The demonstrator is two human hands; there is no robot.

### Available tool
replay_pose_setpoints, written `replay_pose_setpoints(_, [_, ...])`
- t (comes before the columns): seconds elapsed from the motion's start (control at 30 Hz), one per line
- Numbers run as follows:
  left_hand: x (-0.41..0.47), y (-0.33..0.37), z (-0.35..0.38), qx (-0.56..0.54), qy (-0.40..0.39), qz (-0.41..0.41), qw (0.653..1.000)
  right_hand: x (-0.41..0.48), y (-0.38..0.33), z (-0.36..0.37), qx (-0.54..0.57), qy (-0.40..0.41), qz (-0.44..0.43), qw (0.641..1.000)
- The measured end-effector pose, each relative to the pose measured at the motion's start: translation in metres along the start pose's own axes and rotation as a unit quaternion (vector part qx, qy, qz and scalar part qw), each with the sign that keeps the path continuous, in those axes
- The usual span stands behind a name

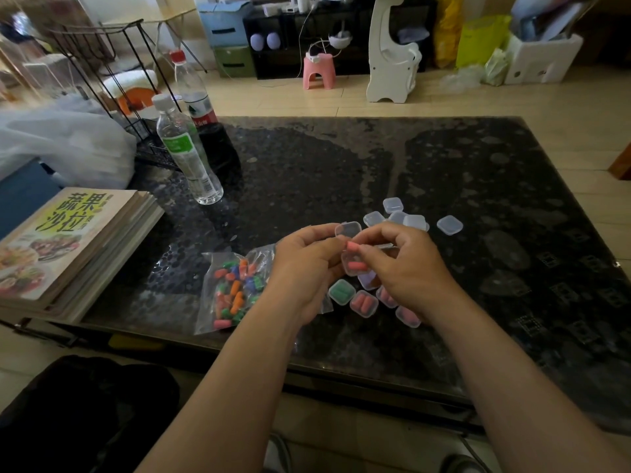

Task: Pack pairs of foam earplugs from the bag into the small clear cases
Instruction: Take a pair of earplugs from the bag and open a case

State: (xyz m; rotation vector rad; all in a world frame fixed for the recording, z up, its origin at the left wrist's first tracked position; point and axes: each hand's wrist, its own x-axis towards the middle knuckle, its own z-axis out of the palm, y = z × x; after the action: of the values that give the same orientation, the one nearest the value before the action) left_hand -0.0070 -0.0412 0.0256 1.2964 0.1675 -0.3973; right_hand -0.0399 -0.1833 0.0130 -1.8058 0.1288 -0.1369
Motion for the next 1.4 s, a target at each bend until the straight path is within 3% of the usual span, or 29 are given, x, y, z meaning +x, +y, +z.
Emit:
replay_pose_setpoints(0.13, [0.001,0.0,-0.001,0.0,0.009,-0.008,1.0,-0.002,0.001,0.0,-0.007,-0.026,0.004,1.0])
replay_pose_setpoints(0.6, [-0.001,-0.002,-0.001,0.019,-0.012,-0.008,1.0,0.0,0.003,-0.004,0.0,0.005,0.01,1.0])
replay_pose_setpoints(0.77, [-0.001,0.0,-0.002,0.01,0.016,0.005,1.0,-0.001,0.002,-0.005,0.001,0.025,0.01,1.0])
replay_pose_setpoints(0.9, [0.001,-0.001,-0.004,0.0,0.019,0.004,1.0,-0.003,-0.001,-0.006,-0.057,-0.02,-0.011,0.998])
replay_pose_setpoints(1.13, [0.002,-0.001,-0.005,0.007,0.017,-0.007,1.0,-0.005,-0.003,-0.003,-0.056,-0.066,-0.012,0.996])
replay_pose_setpoints(1.4, [0.002,-0.001,-0.005,0.025,0.002,-0.002,1.0,-0.005,-0.007,-0.001,0.018,-0.008,0.034,0.999])
